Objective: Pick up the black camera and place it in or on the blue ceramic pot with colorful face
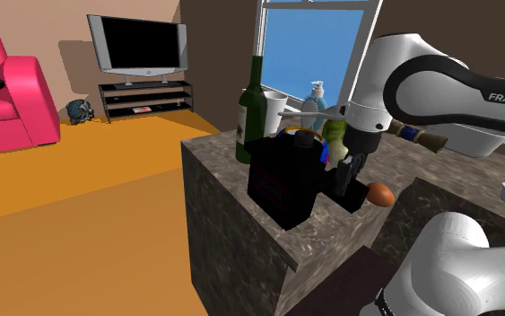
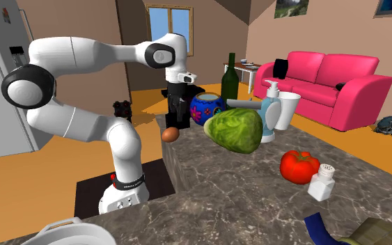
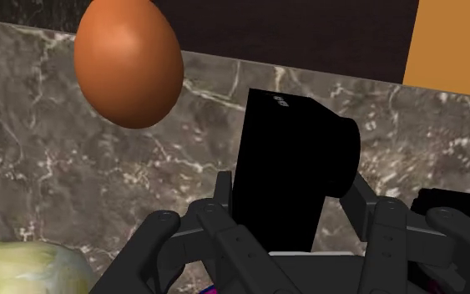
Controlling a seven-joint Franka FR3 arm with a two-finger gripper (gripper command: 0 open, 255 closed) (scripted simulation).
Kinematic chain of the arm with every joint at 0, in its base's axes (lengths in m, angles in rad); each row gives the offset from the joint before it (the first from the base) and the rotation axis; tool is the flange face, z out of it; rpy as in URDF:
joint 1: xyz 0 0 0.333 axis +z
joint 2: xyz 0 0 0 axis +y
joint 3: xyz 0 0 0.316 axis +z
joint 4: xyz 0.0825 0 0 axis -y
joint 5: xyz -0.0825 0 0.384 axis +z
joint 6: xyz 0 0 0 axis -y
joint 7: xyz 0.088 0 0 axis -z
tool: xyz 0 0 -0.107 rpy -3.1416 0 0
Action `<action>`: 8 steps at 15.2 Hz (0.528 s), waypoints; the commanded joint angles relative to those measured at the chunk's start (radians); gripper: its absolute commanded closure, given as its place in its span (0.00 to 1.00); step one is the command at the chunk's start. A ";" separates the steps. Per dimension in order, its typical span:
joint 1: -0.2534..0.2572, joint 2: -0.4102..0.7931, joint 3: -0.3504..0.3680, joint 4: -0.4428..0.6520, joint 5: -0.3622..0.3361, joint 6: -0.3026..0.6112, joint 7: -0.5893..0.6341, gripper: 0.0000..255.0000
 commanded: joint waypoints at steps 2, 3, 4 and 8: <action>0.000 0.013 0.000 0.045 0.000 -0.032 0.000 1.00; 0.000 0.017 0.000 0.061 0.000 -0.044 0.000 1.00; 0.000 0.021 0.000 0.076 0.000 -0.055 0.000 1.00; 0.000 0.040 0.000 0.140 0.000 -0.100 0.001 1.00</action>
